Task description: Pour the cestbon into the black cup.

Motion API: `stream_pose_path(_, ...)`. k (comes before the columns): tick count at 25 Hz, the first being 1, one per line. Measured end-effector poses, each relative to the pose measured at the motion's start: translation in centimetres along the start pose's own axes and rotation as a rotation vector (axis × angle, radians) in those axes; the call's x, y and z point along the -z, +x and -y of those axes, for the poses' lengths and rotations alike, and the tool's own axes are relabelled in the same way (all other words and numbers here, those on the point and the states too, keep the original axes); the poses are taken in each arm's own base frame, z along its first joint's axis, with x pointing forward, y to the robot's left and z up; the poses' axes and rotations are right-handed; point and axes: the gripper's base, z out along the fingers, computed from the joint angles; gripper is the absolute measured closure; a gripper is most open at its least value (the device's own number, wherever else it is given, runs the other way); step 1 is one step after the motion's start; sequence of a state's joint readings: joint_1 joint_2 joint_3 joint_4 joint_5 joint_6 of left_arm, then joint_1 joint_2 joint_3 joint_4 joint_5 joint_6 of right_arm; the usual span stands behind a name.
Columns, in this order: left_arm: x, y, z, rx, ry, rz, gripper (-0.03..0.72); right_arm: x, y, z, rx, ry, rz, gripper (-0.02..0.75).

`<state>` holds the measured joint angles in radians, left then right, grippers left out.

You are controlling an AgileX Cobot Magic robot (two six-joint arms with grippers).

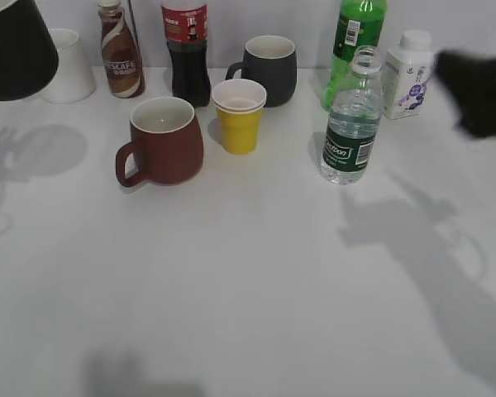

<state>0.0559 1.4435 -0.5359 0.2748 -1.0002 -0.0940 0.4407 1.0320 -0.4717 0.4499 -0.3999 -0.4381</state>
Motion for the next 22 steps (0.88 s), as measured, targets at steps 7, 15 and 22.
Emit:
stream_pose_path(7, 0.1, -0.2, 0.0, -0.001, 0.000, 0.003, 0.646, -4.7, 6.9, -2.8, 0.031, -0.018, -0.169, 0.145)
stream_pose_path(15, 0.1, -0.3, 0.2, -0.020, 0.026, 0.005, 0.646, -7.7, 10.1, -3.5, -0.031, 0.004, -0.143, 0.132)
stream_pose_path(22, 0.1, -0.2, 0.7, -0.048, 0.074, 0.001, 0.646, -10.4, 11.4, -4.0, -0.115, 0.041, -0.159, 0.079)
